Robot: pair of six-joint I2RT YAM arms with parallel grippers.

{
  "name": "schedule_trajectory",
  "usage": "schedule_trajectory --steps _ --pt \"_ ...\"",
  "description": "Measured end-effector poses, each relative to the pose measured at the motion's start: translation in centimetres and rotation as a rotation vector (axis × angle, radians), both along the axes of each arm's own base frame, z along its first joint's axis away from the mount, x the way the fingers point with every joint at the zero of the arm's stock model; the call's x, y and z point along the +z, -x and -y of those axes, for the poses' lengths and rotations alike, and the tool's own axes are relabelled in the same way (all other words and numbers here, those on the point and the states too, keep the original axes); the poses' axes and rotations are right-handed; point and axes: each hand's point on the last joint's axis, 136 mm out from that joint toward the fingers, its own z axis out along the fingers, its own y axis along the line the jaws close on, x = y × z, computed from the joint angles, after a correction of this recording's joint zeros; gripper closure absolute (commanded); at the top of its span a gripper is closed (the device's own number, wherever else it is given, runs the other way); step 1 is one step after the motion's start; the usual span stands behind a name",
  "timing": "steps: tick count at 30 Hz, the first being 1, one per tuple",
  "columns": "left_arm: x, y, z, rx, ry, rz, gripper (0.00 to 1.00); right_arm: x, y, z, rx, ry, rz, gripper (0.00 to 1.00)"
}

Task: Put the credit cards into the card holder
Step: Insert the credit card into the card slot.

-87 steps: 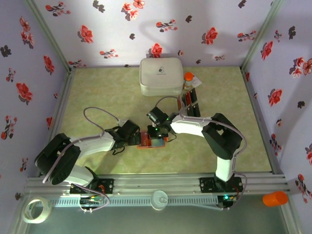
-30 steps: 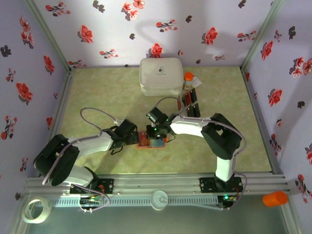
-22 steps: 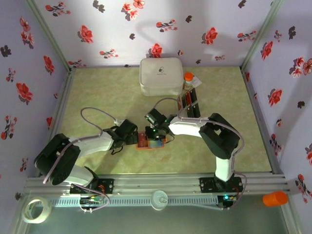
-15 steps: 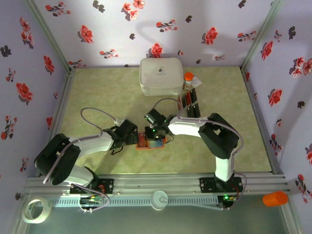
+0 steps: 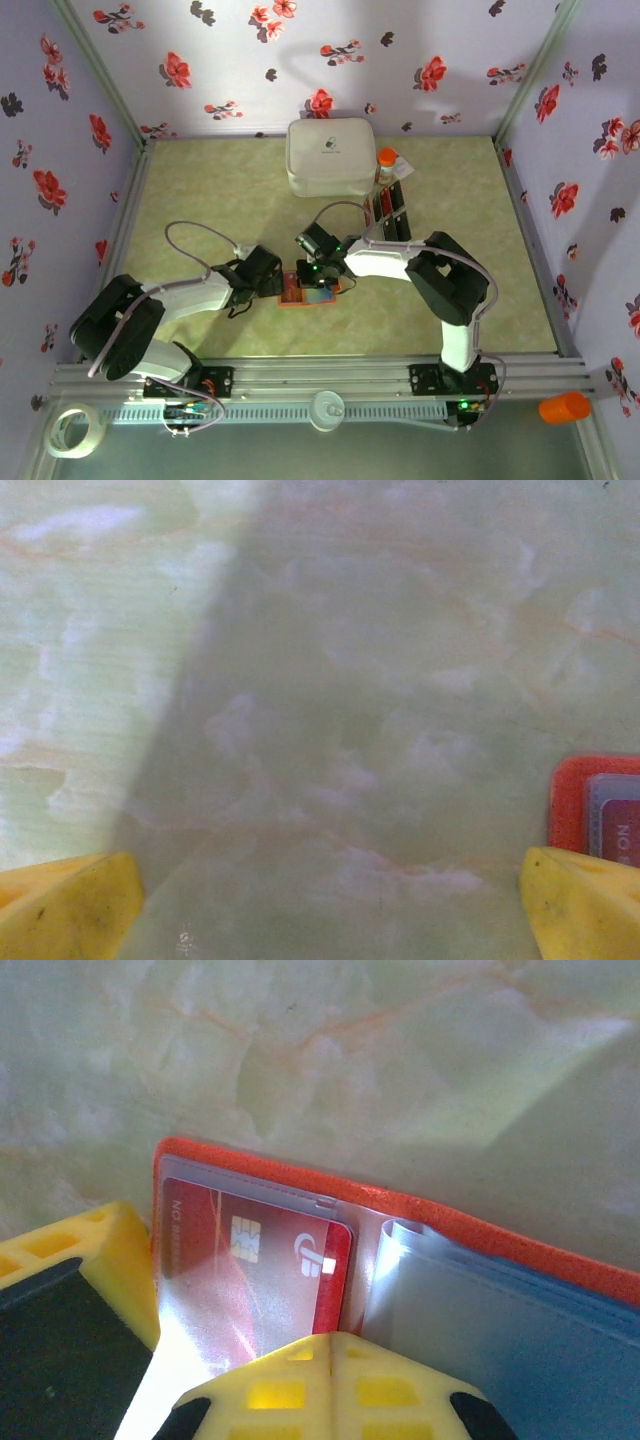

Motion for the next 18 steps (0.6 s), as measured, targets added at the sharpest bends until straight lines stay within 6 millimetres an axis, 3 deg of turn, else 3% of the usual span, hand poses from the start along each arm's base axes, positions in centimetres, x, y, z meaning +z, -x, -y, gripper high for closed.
schedule_trajectory --steps 7,13,18 --pt "0.6 0.0 -0.1 0.007 0.037 -0.006 0.00 1.0 0.1 0.2 0.000 -0.007 0.006 0.88" --pt "1.9 -0.5 -2.2 0.057 0.033 0.006 0.00 3.7 -0.1 0.1 -0.001 -0.056 0.046 0.85" --pt "3.7 -0.5 -2.8 0.054 0.038 0.028 0.00 4.9 -0.5 1.1 -0.016 -0.065 0.078 0.84"
